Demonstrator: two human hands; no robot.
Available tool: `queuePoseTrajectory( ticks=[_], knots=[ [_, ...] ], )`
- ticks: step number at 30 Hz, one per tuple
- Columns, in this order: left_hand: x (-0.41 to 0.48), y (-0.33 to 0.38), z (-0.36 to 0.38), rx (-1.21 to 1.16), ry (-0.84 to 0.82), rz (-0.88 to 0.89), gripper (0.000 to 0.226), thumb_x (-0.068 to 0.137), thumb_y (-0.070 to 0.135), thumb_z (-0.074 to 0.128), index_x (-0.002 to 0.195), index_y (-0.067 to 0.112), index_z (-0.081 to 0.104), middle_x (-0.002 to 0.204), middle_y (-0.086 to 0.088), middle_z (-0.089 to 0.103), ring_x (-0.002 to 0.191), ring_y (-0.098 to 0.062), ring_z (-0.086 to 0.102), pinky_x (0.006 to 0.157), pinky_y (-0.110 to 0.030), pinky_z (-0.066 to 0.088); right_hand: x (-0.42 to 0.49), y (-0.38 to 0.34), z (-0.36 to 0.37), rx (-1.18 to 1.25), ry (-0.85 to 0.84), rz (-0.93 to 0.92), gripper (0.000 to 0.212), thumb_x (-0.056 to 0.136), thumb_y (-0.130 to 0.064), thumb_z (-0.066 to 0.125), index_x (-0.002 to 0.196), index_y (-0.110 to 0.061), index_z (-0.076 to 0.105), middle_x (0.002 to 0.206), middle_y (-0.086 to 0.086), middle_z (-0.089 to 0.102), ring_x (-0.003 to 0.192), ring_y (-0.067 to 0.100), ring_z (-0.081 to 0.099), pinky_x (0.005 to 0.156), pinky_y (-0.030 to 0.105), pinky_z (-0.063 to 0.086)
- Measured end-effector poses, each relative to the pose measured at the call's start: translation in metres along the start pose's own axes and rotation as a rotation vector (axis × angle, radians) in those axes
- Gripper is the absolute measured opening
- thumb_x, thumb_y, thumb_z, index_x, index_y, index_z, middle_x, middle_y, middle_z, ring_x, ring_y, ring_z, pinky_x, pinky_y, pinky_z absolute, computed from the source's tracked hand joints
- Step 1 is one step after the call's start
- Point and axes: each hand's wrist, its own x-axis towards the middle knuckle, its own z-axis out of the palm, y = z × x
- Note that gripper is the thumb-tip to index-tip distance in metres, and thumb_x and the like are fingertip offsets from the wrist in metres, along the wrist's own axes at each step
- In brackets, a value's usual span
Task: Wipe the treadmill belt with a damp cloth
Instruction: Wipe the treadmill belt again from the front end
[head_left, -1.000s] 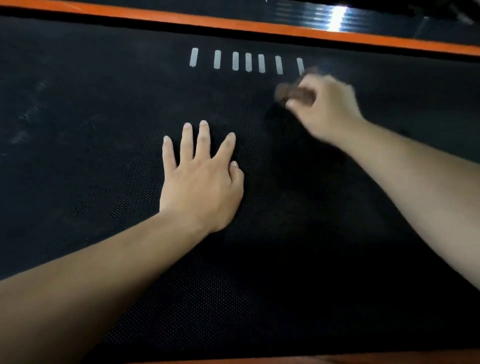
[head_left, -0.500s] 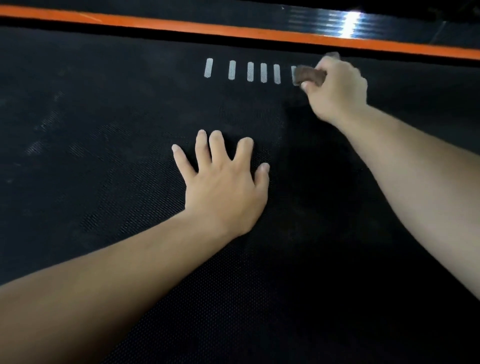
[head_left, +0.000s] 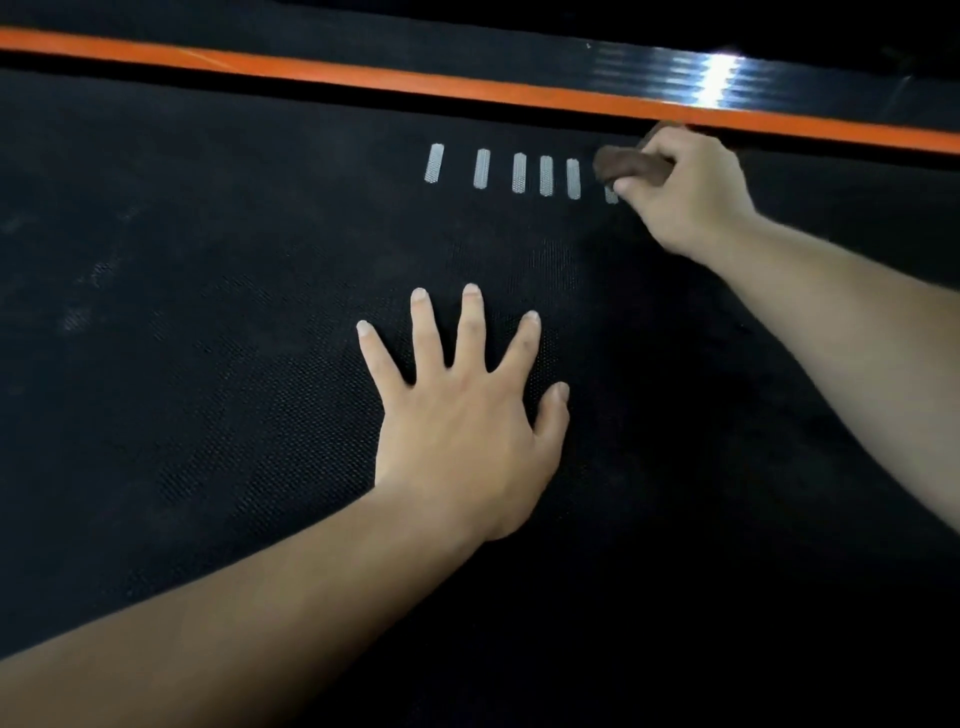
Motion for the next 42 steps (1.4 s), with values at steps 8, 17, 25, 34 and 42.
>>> queuePoseTrajectory(
  ticks=[8,17,25,34,42],
  knots=[
    [0.0,-0.001,0.001,-0.01,-0.002,0.003,0.069,0.098,0.069,0.008,0.161,0.041,0.006,0.173,-0.007,-0.003,0.155,-0.043,-0.015,0.116,-0.075,-0.007,0.013,0.024,-0.018,-0.095,0.146,0.211,0.023,0.086,-0.047,0.067,0.098,-0.028,0.063,0.097,-0.003,0.063,0.1,0.029,0.063,0.093,0.04,0.049],
    [0.001,0.0,0.001,-0.005,-0.011,-0.001,0.07,0.096,0.069,0.008,0.161,0.041,0.008,0.173,-0.008,-0.001,0.156,-0.043,-0.013,0.116,-0.075,-0.006,-0.021,0.031,-0.034,-0.178,0.142,0.143,0.024,0.09,-0.047,0.063,0.102,-0.026,0.063,0.099,-0.001,0.065,0.101,0.031,0.064,0.088,0.038,0.049],
    [0.001,0.0,0.001,0.004,-0.018,-0.013,0.073,0.094,0.069,0.007,0.161,0.041,0.009,0.173,-0.008,0.0,0.156,-0.043,-0.011,0.116,-0.075,-0.004,-0.106,0.006,-0.04,-0.183,-0.08,-0.039,0.019,0.09,-0.044,0.067,0.095,-0.026,0.061,0.092,-0.003,0.062,0.083,0.024,0.059,0.079,0.038,0.049],
    [0.001,-0.001,0.002,0.004,-0.013,-0.017,0.069,0.099,0.069,0.014,0.161,0.042,0.011,0.173,-0.007,0.002,0.156,-0.042,-0.01,0.117,-0.075,-0.003,-0.173,-0.018,-0.056,-0.062,-0.111,0.058,0.016,0.09,-0.042,0.069,0.091,-0.028,0.06,0.091,-0.004,0.064,0.083,0.023,0.063,0.078,0.038,0.05],
    [0.001,-0.001,0.003,-0.002,-0.021,-0.021,0.069,0.098,0.07,0.013,0.161,0.041,0.014,0.173,-0.007,0.002,0.157,-0.042,-0.009,0.117,-0.075,-0.005,-0.188,0.001,-0.077,-0.168,0.034,0.265,0.023,0.09,-0.047,0.063,0.098,-0.026,0.06,0.096,0.004,0.066,0.094,0.036,0.064,0.086,0.049,0.052]
  ],
)
